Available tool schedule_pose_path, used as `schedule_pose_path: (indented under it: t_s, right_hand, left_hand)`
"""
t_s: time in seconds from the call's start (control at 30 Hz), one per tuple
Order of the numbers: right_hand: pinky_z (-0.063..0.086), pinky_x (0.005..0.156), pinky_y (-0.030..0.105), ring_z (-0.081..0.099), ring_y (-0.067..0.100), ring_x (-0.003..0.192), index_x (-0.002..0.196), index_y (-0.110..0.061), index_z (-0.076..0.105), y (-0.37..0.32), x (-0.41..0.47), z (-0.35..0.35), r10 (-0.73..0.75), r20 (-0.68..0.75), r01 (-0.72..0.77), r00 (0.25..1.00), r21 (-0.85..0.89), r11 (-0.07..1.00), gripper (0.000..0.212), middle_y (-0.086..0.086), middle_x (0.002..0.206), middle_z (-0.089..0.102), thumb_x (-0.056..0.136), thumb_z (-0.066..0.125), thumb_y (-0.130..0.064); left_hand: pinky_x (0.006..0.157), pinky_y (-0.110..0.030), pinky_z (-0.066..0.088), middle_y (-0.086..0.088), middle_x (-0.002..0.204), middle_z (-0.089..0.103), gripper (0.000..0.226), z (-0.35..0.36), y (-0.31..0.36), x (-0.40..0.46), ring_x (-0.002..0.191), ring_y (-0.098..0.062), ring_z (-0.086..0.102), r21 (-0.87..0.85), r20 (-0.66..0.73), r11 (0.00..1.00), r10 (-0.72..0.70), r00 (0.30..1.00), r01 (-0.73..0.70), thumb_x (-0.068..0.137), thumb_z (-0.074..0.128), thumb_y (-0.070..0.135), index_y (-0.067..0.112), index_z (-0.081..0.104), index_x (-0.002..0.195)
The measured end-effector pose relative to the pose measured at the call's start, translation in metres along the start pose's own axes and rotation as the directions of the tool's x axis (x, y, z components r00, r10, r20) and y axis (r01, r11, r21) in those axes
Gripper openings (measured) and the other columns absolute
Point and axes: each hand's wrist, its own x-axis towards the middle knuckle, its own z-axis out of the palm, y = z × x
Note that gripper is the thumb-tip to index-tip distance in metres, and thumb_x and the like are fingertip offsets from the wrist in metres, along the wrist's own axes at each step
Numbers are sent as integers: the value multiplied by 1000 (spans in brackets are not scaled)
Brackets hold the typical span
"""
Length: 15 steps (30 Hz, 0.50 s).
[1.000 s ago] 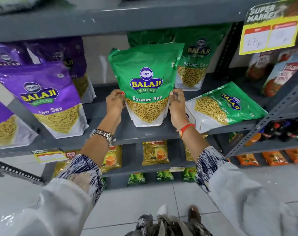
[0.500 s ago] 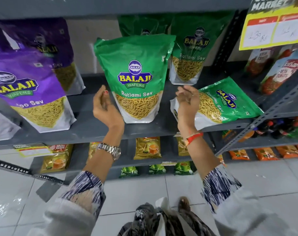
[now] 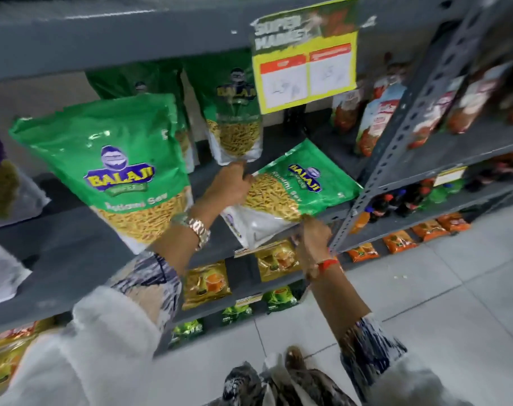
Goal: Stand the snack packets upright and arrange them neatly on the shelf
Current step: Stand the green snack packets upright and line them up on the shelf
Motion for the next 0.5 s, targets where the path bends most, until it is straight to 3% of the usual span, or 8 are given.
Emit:
schedule_pose_path:
  t_s: [0.07,0.13,0.27,0.33,0.4,0.43,0.5]
  right_hand:
    - [44,60,29,45,16,52,55,-14,47,3,7,-1,105,-63,-92,992,182,979,37,3,56,46,91,54,-13]
    - [43,56,32,46,18,51,56,-8,49,-2,14,-5,152,-37,-139,988,241,961,36,7,56,47,91,56,-11]
    - [55,70,40,49,17,57,65,-9,47,-10,21,-15,135,-10,-129,991,222,966,31,7,64,48,96,48,-14]
    - [53,63,34,48,17,58,67,-10,43,-11,29,-18,127,2,-124,992,226,966,31,5,65,45,98,44,-15]
    - [45,56,28,45,16,58,68,-11,41,-15,27,-20,107,15,-108,994,225,968,31,5,65,42,99,40,-15]
    - [43,55,28,43,16,57,68,-11,40,-16,28,-21,100,20,-102,995,218,970,31,4,64,40,99,40,-15]
    - [38,55,30,39,16,55,66,-13,39,-15,28,-24,80,34,-85,996,213,973,32,4,63,36,98,39,-14]
  left_hand:
    - [88,-39,45,-26,122,58,36,3,4,22,108,-34,57,-22,113,995,-93,989,96,89,51,26,1,53,115]
    - [74,-35,43,-26,111,63,31,6,2,33,94,-27,58,-121,161,980,-138,977,158,87,54,28,2,60,102]
    - [80,-33,43,-31,111,63,38,19,-3,47,98,-33,61,-236,218,945,-175,960,226,86,57,24,-10,63,102]
    - [90,-40,48,-26,99,69,35,26,-10,51,85,-25,62,-423,231,864,-189,954,274,82,62,15,-12,62,103]
    - [99,-48,44,-7,69,74,34,36,-22,57,65,-16,65,-546,242,786,-183,953,290,80,62,8,-15,59,106]
    - [97,-46,45,-1,62,72,34,39,-23,56,58,-13,64,-578,246,756,-199,949,308,79,62,6,-16,59,105]
    - [77,-37,51,-9,62,68,20,40,-13,49,54,-18,57,-583,194,738,-279,941,339,77,66,8,-9,67,88]
